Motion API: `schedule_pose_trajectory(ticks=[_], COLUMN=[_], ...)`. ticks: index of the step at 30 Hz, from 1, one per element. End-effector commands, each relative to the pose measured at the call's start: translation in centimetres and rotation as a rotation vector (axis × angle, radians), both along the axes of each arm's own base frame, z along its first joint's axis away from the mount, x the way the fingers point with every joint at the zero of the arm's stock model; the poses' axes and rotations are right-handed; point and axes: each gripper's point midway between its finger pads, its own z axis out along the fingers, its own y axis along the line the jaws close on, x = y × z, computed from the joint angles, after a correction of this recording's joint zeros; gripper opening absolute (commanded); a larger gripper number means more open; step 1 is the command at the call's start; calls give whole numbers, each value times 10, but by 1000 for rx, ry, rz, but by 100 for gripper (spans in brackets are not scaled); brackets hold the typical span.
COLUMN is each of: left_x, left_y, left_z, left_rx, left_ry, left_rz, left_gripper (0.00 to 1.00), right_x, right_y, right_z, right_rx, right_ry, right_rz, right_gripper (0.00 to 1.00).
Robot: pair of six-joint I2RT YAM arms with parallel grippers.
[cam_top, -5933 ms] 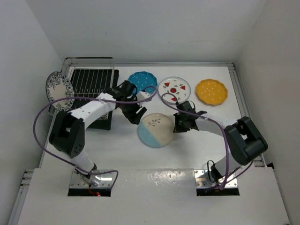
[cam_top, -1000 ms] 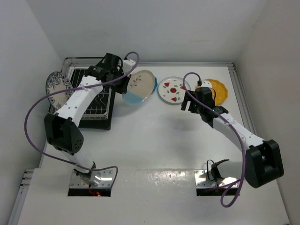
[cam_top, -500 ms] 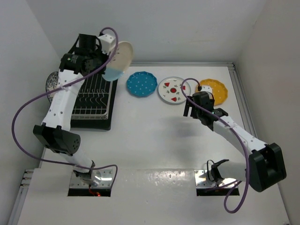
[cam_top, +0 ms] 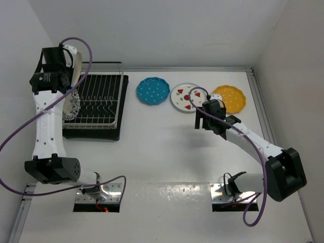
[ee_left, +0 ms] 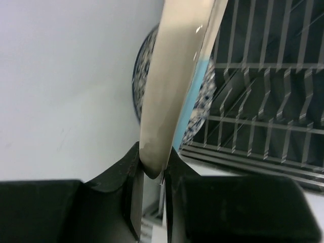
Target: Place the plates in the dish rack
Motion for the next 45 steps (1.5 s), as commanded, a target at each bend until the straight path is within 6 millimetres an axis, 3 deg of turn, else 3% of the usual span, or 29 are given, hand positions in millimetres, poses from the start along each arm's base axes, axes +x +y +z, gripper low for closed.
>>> schedule_pose_trajectory(ticks=[1, 2, 5, 8, 13, 18, 22, 27, 31, 37, 38, 41, 42, 45], left_x=[-1, -3, -1, 0, -3, 3, 2, -12, -18, -22, -22, -23, -24, -22], left_y=[31, 44, 52, 55, 70, 61, 62, 78, 76, 75, 75, 76, 75, 77], left_z=[44, 35, 30, 2, -25, -40, -40, -73, -102, -113, -113, -110, -111, -100], left_rx=[82, 87, 51, -1, -15, -73, -88, -116, -198, -263, -263, -257, -260, -245], left_ry=[-197, -177, -183, -134, -103, -98, -108, -53, -20, -25, -25, -25, -17, -37], left_rz=[79, 106, 82, 64, 84, 34, 59, 156, 187, 223, 223, 230, 231, 223], left_gripper=[0, 0, 0, 0, 0, 0, 0, 0, 0, 0, 1, 23, 38, 45], right_x=[13, 15, 20, 18, 12, 8, 6, 4, 4, 6, 6, 6, 5, 5], right_y=[19, 21, 31, 31, 32, 26, 24, 22, 22, 24, 22, 23, 25, 25], right_z=[16, 16, 25, 22, 20, 20, 18, 21, 24, 24, 24, 22, 20, 17], right_rx=[7, -1, -4, -24, -39, -48, -54, -56, -59, -55, -58, -58, -56, -54], right_ry=[-15, -7, -6, 13, 15, 3, 5, -13, -26, -33, -33, -24, -21, -15], right_rz=[74, 79, 105, 108, 124, 118, 118, 121, 128, 140, 133, 137, 145, 148], right_gripper=[85, 85, 85, 85, 85, 85, 85, 85, 85, 85, 85, 85, 85, 85])
